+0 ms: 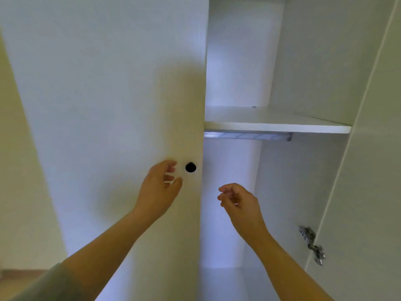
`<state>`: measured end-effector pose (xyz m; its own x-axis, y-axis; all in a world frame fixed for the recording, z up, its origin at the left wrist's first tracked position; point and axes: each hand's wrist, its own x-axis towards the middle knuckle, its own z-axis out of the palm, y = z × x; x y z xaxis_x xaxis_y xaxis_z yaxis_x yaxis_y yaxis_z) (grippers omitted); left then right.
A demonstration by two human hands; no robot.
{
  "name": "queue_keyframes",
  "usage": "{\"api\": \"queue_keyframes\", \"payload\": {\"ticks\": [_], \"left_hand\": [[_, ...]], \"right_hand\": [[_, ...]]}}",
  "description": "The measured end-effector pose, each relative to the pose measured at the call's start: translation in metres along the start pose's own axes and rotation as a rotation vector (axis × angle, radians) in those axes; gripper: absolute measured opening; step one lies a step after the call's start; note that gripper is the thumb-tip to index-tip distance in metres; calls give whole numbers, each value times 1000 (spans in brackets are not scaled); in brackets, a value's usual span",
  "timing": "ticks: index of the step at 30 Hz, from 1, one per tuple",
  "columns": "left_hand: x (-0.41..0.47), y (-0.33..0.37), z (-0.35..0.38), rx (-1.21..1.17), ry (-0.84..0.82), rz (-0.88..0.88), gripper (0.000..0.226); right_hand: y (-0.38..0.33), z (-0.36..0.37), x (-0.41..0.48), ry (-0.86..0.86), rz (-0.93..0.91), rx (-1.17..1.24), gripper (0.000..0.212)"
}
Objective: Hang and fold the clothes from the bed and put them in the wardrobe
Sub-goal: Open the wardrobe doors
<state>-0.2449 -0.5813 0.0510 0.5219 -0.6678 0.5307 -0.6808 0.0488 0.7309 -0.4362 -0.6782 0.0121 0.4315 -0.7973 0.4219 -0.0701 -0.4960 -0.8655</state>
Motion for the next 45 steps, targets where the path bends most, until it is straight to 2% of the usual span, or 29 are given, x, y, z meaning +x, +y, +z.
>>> {"api": "queue_keyframes", "payload": {"ticks": [4, 7, 11, 15, 21, 24, 26, 28, 34, 38, 41, 45], "left_hand": [[7, 15, 15, 9, 109, -41, 25], [17, 28, 28, 112, 160, -36, 9], [19, 31, 43, 266, 221, -55, 9], [15, 33, 43, 288, 229, -58, 10], [-13, 40, 40, 236, 277, -40, 12], [-27, 47, 35, 168, 302, -23, 15], [-34, 51, 32, 144, 301, -19, 17], [-40, 55, 29, 131, 303, -16, 18], [-50, 59, 18, 102, 265, -63, 21], [-58, 60, 5, 5, 370, -160, 34], [-73, 58, -9, 40, 419, -185, 37], [-104, 58, -24, 85, 448, -220, 38]], "right_hand": [[4, -5, 34, -116, -65, 65, 19], [7, -11, 57, -180, -106, 109, 19], [13, -18, 72, -231, -147, 138, 20], [5, -18, 86, -253, -170, 176, 15], [-33, -15, 100, -252, -220, 263, 15], [-57, -7, 104, -323, -227, 306, 17], [-73, 2, 104, -392, -236, 315, 28], [-87, 9, 102, -433, -268, 321, 19], [-98, 22, 97, -332, -262, 340, 13], [-103, 25, 90, -256, -303, 312, 23], [-106, 21, 76, -236, -328, 339, 15], [-104, 13, 50, -196, -370, 399, 27]]}}
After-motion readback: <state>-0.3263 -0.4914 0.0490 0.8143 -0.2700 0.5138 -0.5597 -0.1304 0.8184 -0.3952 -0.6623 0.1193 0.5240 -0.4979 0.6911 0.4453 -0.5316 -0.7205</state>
